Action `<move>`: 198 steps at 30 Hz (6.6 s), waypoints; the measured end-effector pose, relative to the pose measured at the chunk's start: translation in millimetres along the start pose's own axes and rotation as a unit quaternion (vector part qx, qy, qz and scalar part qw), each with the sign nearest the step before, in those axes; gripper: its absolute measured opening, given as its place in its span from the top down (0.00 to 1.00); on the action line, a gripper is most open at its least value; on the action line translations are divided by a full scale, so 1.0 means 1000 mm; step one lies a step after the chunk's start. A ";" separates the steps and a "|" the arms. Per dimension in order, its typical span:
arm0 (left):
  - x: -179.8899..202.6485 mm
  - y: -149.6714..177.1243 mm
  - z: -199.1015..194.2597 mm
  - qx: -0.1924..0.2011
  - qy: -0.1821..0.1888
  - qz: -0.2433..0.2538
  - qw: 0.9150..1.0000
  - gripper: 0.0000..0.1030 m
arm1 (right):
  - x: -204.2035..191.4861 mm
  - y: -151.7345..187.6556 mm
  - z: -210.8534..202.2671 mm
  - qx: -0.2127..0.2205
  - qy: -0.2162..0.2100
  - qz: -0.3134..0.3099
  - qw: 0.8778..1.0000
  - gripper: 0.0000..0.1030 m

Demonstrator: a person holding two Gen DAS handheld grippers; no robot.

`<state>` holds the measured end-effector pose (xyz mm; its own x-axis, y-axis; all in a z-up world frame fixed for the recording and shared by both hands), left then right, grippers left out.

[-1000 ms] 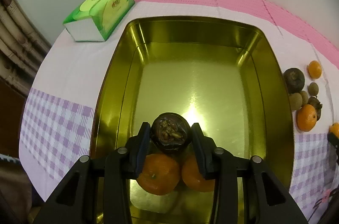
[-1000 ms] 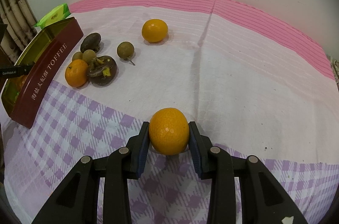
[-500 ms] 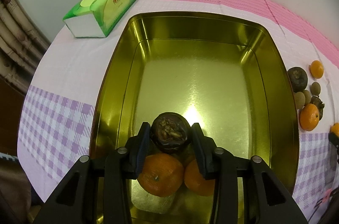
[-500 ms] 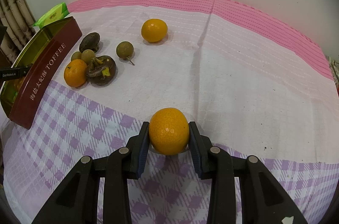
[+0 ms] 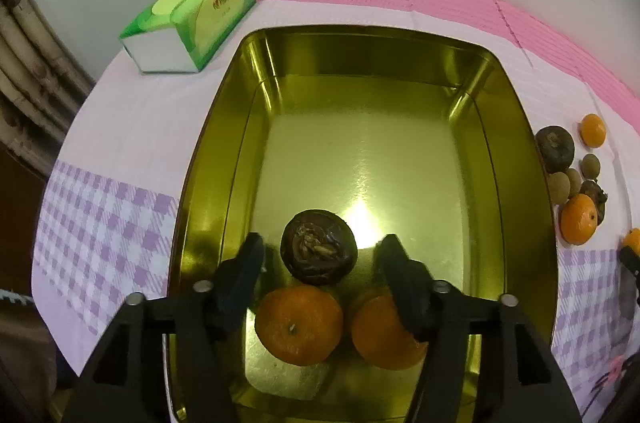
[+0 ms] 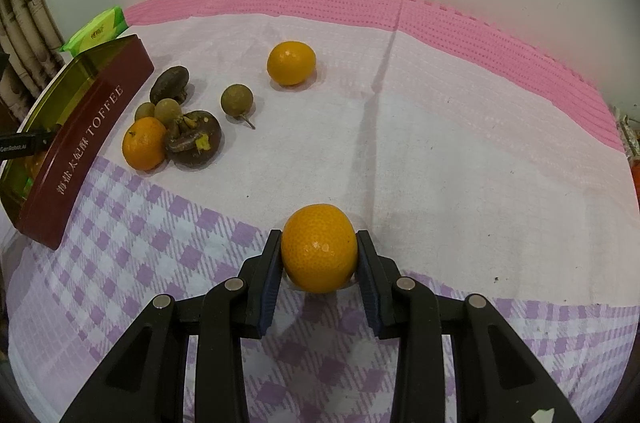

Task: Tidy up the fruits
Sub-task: 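Withdraw the left gripper from the tray while the right gripper carries its orange toward it, then lower the held orange into the tin tray and open the right gripper, then move the right gripper to a large orange on the cloth and grasp it, then grasp a small orange on the cloth with the left gripper while the right gripper holds its orange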

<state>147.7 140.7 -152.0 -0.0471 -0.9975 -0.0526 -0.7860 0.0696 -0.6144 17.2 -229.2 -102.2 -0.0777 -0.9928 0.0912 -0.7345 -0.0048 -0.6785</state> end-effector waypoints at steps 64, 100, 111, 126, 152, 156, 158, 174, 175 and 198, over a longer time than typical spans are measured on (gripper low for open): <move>-0.107 0.015 -0.077 0.050 -0.087 -0.153 0.983 0.21 | -0.287 -0.076 0.049 0.010 -0.163 -0.188 0.969 0.68; -0.085 0.010 -0.078 0.059 -0.063 -0.122 0.989 0.21 | -0.277 -0.081 0.031 0.023 -0.174 -0.158 0.972 0.67; -0.077 0.007 -0.081 0.068 -0.060 -0.104 0.990 0.21 | -0.227 -0.093 -0.003 0.057 -0.164 -0.109 0.979 0.66; -0.057 0.003 -0.086 0.079 -0.042 -0.080 0.993 0.21 | -0.060 -0.095 0.015 0.060 -0.045 -0.035 0.997 0.66; 0.128 -0.030 -0.087 0.081 0.088 0.049 0.992 0.21 | -0.023 -0.098 0.087 0.070 -0.040 -0.004 0.997 0.66; 0.146 -0.026 -0.083 0.074 0.102 0.054 0.991 0.21 | -0.018 -0.096 0.084 0.076 -0.030 -0.007 0.997 0.67; 0.155 -0.023 -0.081 0.073 0.106 0.064 0.990 0.21 | -0.009 -0.093 0.080 0.079 -0.019 0.002 0.997 0.67; 0.193 -0.005 -0.033 0.034 0.105 0.077 0.991 0.25 | 0.029 -0.066 0.056 0.090 0.016 0.034 0.995 0.66; 0.192 -0.004 -0.031 0.031 0.104 0.077 0.991 0.26 | 0.028 -0.066 0.056 0.090 0.016 0.036 0.995 0.66; 0.209 -0.010 -0.019 0.032 0.118 0.094 0.988 0.52 | 0.033 -0.063 0.051 0.094 0.015 0.041 0.995 0.66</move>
<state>134.6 -68.2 -142.0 -0.3376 -0.9412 0.0102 -0.7095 0.2473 -0.6599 95.7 -267.4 -93.8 -0.1535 -0.9869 0.0497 -0.5869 0.0506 -0.8081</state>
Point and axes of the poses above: each gripper's, at about its wrist camera, not at the fingertips, and z roughly the way its jaws point, x to its right, y to its underside, the point moved 10 cm from there along z, roughly the way its jaws point, and after that the axes turned 15 degrees about x, right-handed, at the moved point
